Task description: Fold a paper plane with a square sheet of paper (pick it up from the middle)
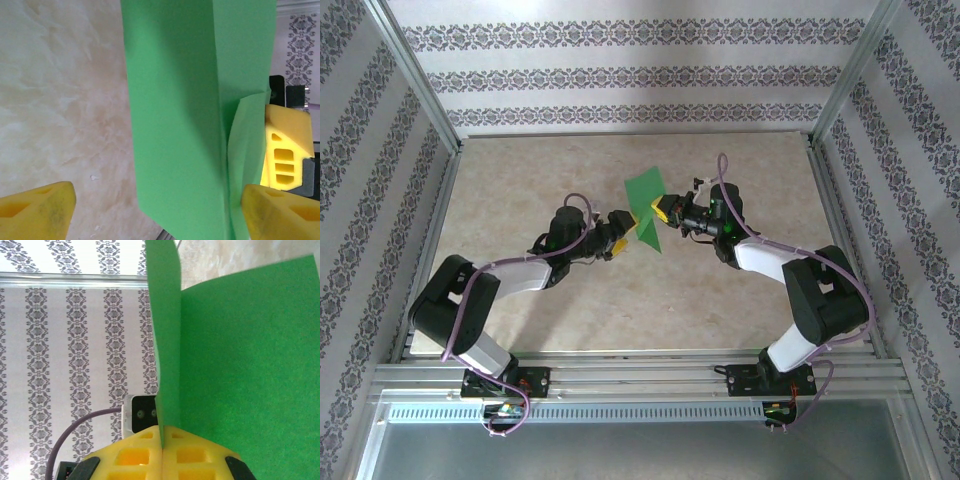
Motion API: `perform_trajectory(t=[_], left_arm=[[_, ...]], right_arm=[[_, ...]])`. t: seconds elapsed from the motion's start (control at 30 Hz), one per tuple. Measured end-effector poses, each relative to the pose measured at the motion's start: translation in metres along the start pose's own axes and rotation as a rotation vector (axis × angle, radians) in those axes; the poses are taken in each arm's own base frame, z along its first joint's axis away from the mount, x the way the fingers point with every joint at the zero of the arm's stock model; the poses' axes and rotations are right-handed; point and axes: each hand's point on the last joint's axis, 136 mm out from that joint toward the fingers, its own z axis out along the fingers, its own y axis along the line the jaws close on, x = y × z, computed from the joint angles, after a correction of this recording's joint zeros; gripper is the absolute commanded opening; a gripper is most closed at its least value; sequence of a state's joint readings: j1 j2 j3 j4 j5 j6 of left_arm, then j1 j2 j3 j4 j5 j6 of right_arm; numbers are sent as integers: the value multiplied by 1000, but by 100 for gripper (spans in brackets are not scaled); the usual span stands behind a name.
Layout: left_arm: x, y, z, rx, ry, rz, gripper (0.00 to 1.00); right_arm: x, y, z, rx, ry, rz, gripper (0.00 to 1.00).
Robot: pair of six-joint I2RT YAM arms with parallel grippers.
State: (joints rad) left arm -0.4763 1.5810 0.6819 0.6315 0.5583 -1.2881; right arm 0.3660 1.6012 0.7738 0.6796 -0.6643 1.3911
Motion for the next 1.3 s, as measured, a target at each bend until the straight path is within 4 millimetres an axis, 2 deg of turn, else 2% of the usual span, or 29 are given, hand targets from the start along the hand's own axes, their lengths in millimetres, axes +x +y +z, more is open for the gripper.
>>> perform_trajectory(t=[0.3, 0.67, 0.93, 1.17, 1.23, 1.3], left_arm=[[-5, -28, 4, 82, 2, 18, 64], [-4, -33, 4, 99, 13, 17, 27], [-4, -33, 4, 99, 13, 19, 19], [-4, -33, 3, 91, 10, 31, 3], [-4, -33, 3, 86, 12, 38, 2], [-4, -32, 2, 75, 9, 42, 2]], right_arm=[[1, 2, 0, -8, 7, 12, 3], [2, 4, 0, -13, 9, 12, 3], [3, -1, -1, -5, 10, 17, 4], [3, -17, 0, 25, 11, 38, 10], [3, -19, -1, 29, 11, 40, 15], [2, -21, -2, 34, 8, 36, 24]])
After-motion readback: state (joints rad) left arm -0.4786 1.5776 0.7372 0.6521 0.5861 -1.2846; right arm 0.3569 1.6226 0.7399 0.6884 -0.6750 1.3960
